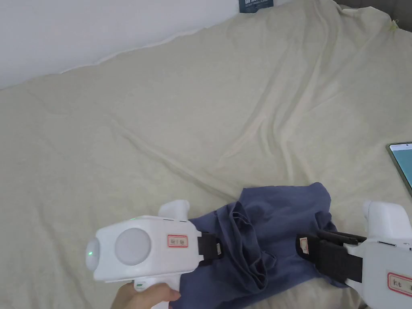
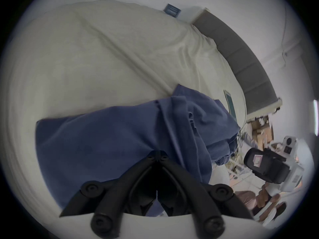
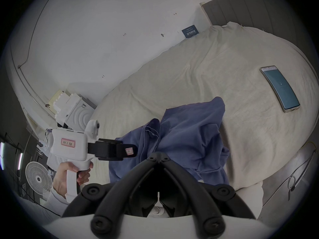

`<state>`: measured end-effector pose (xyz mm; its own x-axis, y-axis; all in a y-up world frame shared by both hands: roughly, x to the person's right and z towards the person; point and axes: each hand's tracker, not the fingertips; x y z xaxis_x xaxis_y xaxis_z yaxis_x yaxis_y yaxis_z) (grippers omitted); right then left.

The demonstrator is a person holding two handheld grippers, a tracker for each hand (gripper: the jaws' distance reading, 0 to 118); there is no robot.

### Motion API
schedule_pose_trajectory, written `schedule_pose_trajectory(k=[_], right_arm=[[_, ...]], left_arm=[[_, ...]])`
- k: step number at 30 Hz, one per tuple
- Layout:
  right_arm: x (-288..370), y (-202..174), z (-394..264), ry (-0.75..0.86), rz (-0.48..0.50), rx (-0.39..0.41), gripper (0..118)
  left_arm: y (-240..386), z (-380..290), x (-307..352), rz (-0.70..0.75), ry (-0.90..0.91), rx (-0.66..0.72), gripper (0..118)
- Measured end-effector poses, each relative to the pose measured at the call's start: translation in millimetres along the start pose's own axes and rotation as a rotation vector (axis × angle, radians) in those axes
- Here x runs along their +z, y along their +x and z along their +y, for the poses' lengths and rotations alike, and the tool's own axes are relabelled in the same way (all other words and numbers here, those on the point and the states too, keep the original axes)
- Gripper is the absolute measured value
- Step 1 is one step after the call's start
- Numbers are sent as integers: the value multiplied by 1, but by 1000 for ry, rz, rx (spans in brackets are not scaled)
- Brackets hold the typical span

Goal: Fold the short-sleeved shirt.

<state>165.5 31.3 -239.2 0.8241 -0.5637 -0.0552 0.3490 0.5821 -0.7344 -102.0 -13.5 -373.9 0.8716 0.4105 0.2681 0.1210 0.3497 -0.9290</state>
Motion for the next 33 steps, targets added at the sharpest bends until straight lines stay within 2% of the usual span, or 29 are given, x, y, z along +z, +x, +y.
schedule_pose_trajectory(k=[4, 8, 10, 15, 18, 22, 25, 27, 28, 29, 30, 31, 32, 33], right_arm=[[4, 11, -2, 4, -10, -28, 0], [5, 16, -2, -3, -30, -36, 0], [6, 17, -1, -1, -31, -44, 0], [8, 14, 1, 6, -29, -43, 0], [6, 7, 1, 3, -24, -27, 0], [2, -2, -1, -6, -4, -13, 0], [0, -9, -3, -14, -2, 8, 0], [-2, -12, -3, -18, -6, 11, 0], [-4, -12, -4, -22, -5, 12, 0], [-5, -14, -4, -24, -6, 14, 0], [-6, -15, -5, -27, -7, 17, 0], [-7, -17, -5, -33, -7, 23, 0], [-9, -19, -6, -39, -6, 28, 0], [-10, -21, -7, -45, -6, 33, 0]], left_arm=[[26, 9, -15, -28, -15, -3, 0], [54, 13, -24, -1, -20, -126, 0], [61, 13, -23, -23, -19, -106, 0], [61, 5, -1, -180, 4, -94, 0], [48, -2, 23, -119, 53, -91, 0], [2, -19, 58, -92, 104, -52, 0], [-38, -36, 87, -19, 145, 38, 0], [-70, -46, 103, -27, 167, 123, 0], [-87, -51, 110, -60, 178, 167, 7], [-100, -57, 116, -97, 193, 203, 23], [-113, -63, 121, -136, 205, 235, 50], [-125, -69, 123, -195, 215, 272, 84], [-135, -73, 124, -244, 216, 305, 102], [-141, -76, 122, -248, 197, 338, 109]])
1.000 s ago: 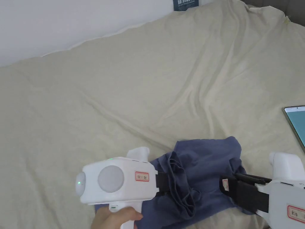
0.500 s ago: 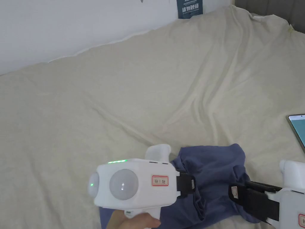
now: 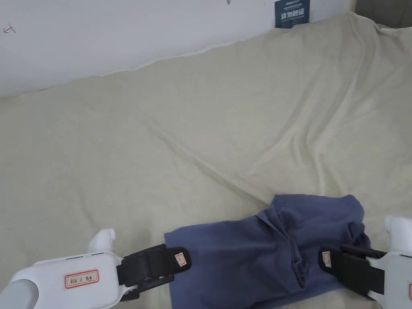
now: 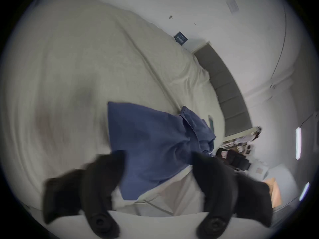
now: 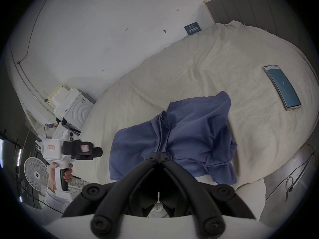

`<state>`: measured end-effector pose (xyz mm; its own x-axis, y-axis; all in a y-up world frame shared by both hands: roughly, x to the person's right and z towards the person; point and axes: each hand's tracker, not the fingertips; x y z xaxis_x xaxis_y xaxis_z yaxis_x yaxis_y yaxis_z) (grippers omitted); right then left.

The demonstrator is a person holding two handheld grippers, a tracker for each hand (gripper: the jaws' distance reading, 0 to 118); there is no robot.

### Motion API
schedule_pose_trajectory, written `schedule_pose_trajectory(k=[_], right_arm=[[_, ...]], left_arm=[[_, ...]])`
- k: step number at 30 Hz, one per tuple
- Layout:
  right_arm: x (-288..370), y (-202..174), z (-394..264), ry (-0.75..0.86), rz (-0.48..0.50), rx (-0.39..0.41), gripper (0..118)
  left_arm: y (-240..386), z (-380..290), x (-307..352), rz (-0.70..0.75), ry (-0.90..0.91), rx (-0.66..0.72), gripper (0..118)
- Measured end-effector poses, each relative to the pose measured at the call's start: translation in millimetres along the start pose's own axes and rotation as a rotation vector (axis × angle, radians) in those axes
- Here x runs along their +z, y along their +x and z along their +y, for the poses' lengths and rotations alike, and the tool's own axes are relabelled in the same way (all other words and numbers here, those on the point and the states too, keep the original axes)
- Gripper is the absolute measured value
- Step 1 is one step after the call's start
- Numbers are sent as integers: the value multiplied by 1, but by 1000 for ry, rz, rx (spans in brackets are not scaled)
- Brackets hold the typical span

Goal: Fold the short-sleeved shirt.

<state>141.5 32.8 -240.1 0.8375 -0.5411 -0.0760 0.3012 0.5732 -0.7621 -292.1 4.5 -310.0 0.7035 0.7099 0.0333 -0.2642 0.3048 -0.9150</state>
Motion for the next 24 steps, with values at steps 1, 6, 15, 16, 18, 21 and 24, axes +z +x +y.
schedule_pose_trajectory(k=[1, 6, 15, 16, 18, 21, 24], right_arm=[[-2, -3, -1, -7, -2, 5, 0], [-8, -7, 0, -17, -22, 16, 0], [-15, -1, 3, -45, -37, 25, 0], [-16, 1, 4, -49, -39, 20, 0], [-19, 3, 5, -60, -53, 22, 0], [-23, 2, 6, -76, -90, 55, 0], [-23, 2, 6, -83, -80, 57, 0]], left_arm=[[-7, -1, 0, 0, -7, 24, 109], [-30, -5, -19, -9, -40, 92, 109], [-33, 8, -66, -129, -128, 158, 109], [-31, 10, -69, -131, -136, 161, 109], [-29, 11, -72, -133, -137, 168, 109], [-22, 4, -72, -162, -133, 166, 104], [-23, 8, -71, -50, -113, 120, 24]])
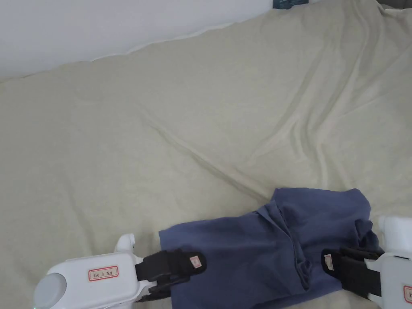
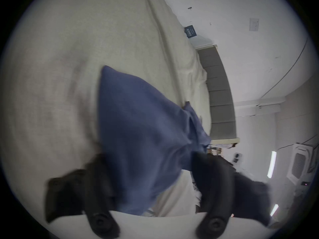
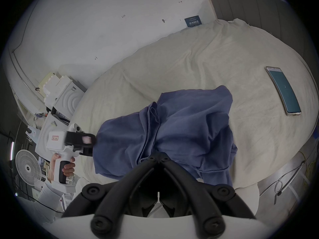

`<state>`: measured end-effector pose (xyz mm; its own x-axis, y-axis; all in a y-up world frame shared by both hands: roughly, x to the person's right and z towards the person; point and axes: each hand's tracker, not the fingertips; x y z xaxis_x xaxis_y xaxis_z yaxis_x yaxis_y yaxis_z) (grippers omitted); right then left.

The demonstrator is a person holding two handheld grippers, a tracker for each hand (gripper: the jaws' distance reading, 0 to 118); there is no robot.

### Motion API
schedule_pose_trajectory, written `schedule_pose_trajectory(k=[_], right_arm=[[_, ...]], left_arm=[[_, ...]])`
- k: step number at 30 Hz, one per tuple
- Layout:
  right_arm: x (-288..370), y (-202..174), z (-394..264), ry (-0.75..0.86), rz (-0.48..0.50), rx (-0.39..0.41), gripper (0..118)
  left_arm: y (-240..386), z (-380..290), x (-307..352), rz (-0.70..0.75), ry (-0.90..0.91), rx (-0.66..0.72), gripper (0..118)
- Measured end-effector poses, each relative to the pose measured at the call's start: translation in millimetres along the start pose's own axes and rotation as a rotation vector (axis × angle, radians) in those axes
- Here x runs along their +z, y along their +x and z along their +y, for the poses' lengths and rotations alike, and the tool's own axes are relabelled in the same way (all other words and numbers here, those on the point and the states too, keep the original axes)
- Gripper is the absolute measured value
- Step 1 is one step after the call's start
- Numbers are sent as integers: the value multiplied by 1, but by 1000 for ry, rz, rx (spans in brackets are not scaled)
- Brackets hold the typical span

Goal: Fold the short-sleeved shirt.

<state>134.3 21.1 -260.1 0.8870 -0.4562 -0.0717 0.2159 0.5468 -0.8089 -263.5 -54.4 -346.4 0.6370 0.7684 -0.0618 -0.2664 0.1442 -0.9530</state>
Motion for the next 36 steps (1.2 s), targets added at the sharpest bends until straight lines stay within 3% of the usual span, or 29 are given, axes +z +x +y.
schedule_pose_trajectory(k=[1, 2, 4, 12, 18, 23, 28, 36], right_arm=[[0, 2, 1, 1, 7, -3, 0], [0, 2, 2, 3, 7, -5, 0], [-1, 1, 4, 3, -1, 2, 0], [3, -3, 7, 9, -1, 3, 0], [9, -19, 10, 12, -7, 33, 0], [12, -33, 10, 21, 2, 64, 0], [6, -42, 6, 15, 25, 69, 0], [2, -44, 0, 1, 53, 67, 0]], left_arm=[[1, 0, -3, 89, 16, -23, 13], [0, -1, -7, 136, 14, -7, 13], [-2, -3, -4, 15, 17, 19, 13], [-2, -2, 14, 49, 15, -37, 13], [-12, 0, 55, 22, 54, 8, 13], [-40, -2, 115, 101, 83, 48, 13], [-60, -7, 171, 269, 156, 75, 13], [15, -16, 172, 352, 183, 4, 13]])
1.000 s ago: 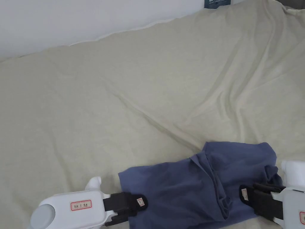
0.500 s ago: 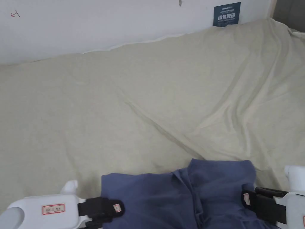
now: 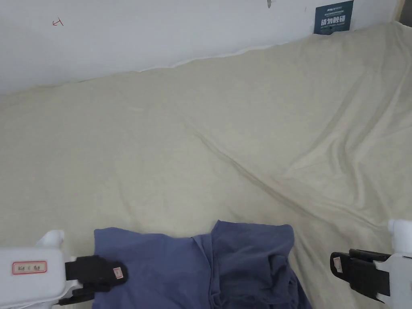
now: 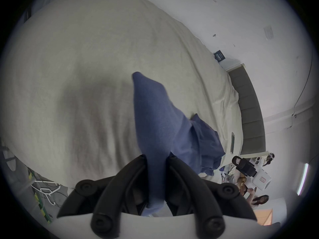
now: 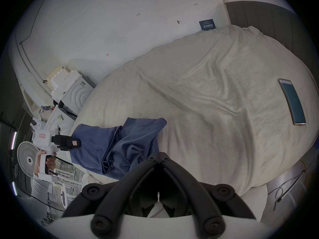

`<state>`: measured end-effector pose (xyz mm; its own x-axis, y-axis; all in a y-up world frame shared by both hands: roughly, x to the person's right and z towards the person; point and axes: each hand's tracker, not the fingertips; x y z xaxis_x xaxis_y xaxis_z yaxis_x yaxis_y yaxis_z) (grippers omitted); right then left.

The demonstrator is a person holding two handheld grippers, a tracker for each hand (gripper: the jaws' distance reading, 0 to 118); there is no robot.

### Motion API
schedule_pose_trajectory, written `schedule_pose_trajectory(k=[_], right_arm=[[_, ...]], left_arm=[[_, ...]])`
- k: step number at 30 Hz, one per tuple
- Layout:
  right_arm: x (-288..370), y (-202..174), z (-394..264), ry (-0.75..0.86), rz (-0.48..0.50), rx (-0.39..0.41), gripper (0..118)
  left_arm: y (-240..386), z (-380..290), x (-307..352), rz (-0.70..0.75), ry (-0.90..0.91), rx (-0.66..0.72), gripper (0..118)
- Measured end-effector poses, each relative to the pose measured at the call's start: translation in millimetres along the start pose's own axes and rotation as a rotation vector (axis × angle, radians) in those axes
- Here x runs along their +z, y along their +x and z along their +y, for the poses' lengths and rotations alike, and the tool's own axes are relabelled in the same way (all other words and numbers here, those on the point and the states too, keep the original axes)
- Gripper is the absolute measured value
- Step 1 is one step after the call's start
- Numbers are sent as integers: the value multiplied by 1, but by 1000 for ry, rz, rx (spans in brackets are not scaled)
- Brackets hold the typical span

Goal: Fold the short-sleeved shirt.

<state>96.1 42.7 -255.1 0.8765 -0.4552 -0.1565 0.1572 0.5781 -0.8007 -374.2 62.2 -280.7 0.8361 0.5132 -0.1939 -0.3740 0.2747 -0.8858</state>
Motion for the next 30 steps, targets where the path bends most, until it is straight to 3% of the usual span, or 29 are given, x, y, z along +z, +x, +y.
schedule_pose_trajectory(k=[6, 12, 21, 23, 25, 26, 30], right_arm=[[14, 20, -2, 32, 8, -37, 0], [26, 42, -4, 57, 8, -81, 0], [35, 71, -15, 70, 0, -146, 0], [35, 76, -17, 68, -6, -164, 0], [36, 77, -19, 69, -17, -173, 0], [37, 77, -19, 72, -23, -170, 0], [39, 75, -18, 78, -20, -164, 0]], left_arm=[[107, -10, -33, 21, -54, -176, 13], [153, -11, -96, -98, -202, -236, 13], [209, -25, -144, -62, -297, -363, 15], [210, -29, -148, -96, -307, -421, 42], [209, -33, -145, -188, -326, -439, 82], [208, -33, -143, -216, -333, -437, 88], [207, -36, -126, -219, -280, -416, 89]])
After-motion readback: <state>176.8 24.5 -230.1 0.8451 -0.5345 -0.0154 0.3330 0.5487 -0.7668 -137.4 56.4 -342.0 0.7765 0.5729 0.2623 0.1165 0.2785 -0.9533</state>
